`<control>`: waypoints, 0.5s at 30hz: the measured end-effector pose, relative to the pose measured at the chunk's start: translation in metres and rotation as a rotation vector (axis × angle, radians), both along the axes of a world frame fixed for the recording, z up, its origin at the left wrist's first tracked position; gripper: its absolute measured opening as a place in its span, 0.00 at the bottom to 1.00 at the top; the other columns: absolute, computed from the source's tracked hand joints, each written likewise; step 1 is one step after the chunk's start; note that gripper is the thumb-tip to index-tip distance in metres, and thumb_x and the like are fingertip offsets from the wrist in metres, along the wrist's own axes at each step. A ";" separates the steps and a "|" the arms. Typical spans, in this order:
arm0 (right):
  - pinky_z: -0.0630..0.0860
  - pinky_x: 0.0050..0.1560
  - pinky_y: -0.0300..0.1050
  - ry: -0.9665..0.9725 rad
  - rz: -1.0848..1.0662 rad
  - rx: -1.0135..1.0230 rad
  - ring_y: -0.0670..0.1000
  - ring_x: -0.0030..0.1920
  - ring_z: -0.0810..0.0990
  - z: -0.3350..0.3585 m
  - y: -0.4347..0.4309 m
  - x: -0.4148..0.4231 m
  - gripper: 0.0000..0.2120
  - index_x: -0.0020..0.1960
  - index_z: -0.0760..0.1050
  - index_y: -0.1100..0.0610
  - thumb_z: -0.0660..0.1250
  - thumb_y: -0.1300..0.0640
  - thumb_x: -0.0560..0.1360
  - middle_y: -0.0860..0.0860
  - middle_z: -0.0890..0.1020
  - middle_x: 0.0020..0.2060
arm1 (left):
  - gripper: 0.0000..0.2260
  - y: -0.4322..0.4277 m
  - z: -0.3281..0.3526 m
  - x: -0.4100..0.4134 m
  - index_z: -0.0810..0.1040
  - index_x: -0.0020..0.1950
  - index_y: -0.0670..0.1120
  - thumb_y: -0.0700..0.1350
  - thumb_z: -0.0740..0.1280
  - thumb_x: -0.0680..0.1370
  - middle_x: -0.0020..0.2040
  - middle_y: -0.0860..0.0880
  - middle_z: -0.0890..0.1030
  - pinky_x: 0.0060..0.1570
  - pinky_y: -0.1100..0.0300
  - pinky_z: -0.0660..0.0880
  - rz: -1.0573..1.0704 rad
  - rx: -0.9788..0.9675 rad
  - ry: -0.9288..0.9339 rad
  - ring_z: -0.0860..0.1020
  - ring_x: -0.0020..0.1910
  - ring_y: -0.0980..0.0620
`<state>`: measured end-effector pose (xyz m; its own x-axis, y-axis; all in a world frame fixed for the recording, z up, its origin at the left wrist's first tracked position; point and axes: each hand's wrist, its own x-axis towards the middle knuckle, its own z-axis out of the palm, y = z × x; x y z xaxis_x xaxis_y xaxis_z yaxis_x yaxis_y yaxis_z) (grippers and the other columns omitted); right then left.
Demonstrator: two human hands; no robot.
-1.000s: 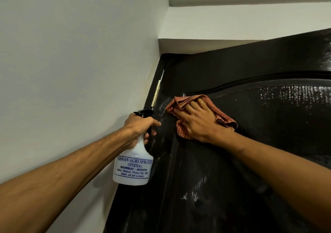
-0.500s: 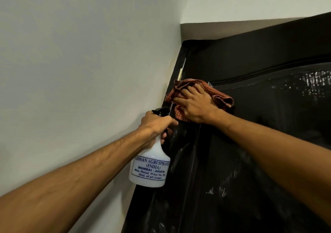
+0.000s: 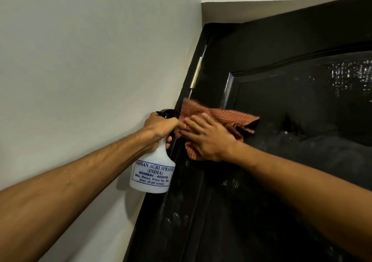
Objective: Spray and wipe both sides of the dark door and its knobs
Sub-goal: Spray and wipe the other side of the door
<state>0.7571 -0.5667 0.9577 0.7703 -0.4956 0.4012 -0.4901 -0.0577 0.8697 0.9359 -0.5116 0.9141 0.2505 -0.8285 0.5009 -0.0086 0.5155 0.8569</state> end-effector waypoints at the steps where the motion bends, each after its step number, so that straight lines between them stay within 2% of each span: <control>1: 0.38 0.80 0.61 0.045 -0.022 0.079 0.58 0.83 0.45 -0.018 0.000 -0.001 0.29 0.84 0.49 0.45 0.40 0.41 0.83 0.54 0.48 0.83 | 0.06 0.003 -0.003 -0.001 0.84 0.46 0.41 0.43 0.76 0.72 0.37 0.44 0.82 0.23 0.63 0.68 -0.008 -0.002 0.012 0.70 0.23 0.53; 3: 0.39 0.80 0.58 0.068 -0.034 0.149 0.57 0.82 0.48 -0.016 0.012 -0.013 0.27 0.83 0.52 0.43 0.47 0.42 0.85 0.52 0.52 0.83 | 0.06 0.011 -0.012 -0.008 0.84 0.46 0.40 0.42 0.77 0.72 0.37 0.43 0.83 0.23 0.63 0.69 -0.022 0.011 0.001 0.70 0.23 0.53; 5: 0.44 0.79 0.57 -0.052 -0.007 -0.003 0.57 0.80 0.56 0.019 0.023 -0.025 0.27 0.82 0.56 0.44 0.50 0.42 0.84 0.51 0.60 0.81 | 0.08 0.018 -0.013 -0.011 0.84 0.48 0.39 0.42 0.77 0.74 0.40 0.40 0.85 0.24 0.62 0.70 -0.032 0.022 -0.012 0.70 0.23 0.54; 8: 0.46 0.80 0.60 -0.246 -0.068 -0.198 0.59 0.81 0.56 0.058 0.043 -0.058 0.34 0.83 0.55 0.46 0.37 0.40 0.79 0.55 0.59 0.81 | 0.08 0.027 -0.003 -0.018 0.84 0.51 0.40 0.42 0.76 0.75 0.44 0.39 0.87 0.24 0.62 0.71 -0.048 0.012 -0.017 0.71 0.23 0.55; 9: 0.47 0.80 0.60 -0.226 -0.067 -0.197 0.60 0.81 0.56 0.052 0.044 -0.063 0.36 0.82 0.57 0.47 0.36 0.40 0.77 0.57 0.59 0.81 | 0.09 0.028 -0.001 -0.021 0.84 0.52 0.40 0.42 0.76 0.75 0.43 0.39 0.86 0.23 0.62 0.71 -0.050 0.008 -0.022 0.71 0.22 0.56; 12: 0.55 0.77 0.59 -0.049 -0.052 -0.068 0.62 0.74 0.72 0.010 0.047 -0.075 0.31 0.74 0.74 0.49 0.47 0.43 0.78 0.59 0.73 0.74 | 0.11 0.034 0.003 -0.035 0.84 0.53 0.39 0.43 0.76 0.75 0.40 0.41 0.85 0.23 0.61 0.69 -0.082 -0.004 -0.033 0.70 0.23 0.55; 13: 0.56 0.76 0.58 -0.023 -0.063 -0.044 0.62 0.72 0.74 0.010 0.047 -0.078 0.30 0.73 0.75 0.49 0.48 0.43 0.77 0.57 0.76 0.72 | 0.11 0.035 0.001 -0.038 0.84 0.54 0.39 0.43 0.76 0.74 0.40 0.41 0.84 0.23 0.61 0.69 -0.099 0.004 -0.032 0.70 0.23 0.55; 15: 0.61 0.73 0.59 -0.136 -0.061 -0.131 0.61 0.66 0.77 0.033 0.063 -0.095 0.30 0.72 0.76 0.47 0.49 0.43 0.76 0.57 0.80 0.66 | 0.12 0.043 0.004 -0.051 0.84 0.54 0.37 0.42 0.76 0.74 0.39 0.41 0.84 0.23 0.62 0.69 -0.132 -0.006 -0.022 0.70 0.24 0.54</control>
<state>0.6617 -0.5040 0.9907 0.6745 -0.4762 0.5642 -0.6031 0.0853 0.7931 0.8845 -0.4684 0.9185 0.1283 -0.8505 0.5100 0.0405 0.5183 0.8542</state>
